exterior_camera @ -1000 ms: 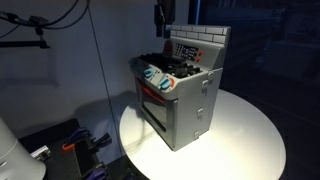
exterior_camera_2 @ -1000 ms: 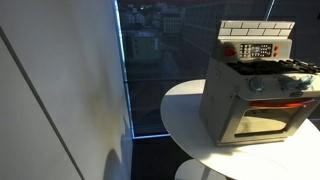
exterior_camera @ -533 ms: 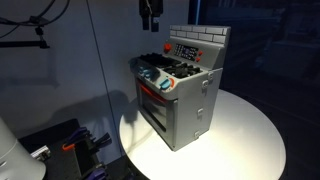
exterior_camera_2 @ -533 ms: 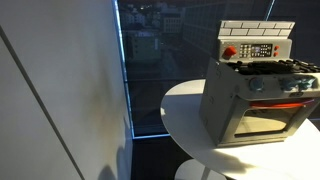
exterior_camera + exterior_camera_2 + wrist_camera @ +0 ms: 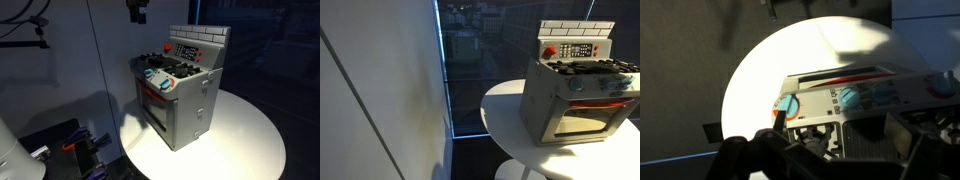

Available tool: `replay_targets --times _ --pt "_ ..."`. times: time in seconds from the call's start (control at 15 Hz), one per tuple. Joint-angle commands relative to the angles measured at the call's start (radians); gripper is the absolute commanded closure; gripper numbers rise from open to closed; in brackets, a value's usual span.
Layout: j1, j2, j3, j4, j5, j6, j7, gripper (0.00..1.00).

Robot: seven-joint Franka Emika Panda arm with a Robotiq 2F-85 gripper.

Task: Press the top right orange button on the stove

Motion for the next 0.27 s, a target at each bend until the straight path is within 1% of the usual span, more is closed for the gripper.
replay_targets --times 0.0,0.2 --pt "-0.019 0.002 0.015 0.002 0.006 -0.002 -0.006 0.00" --pt "-0.018 0.010 0.017 0.002 0.006 -0.001 -0.006 0.00"
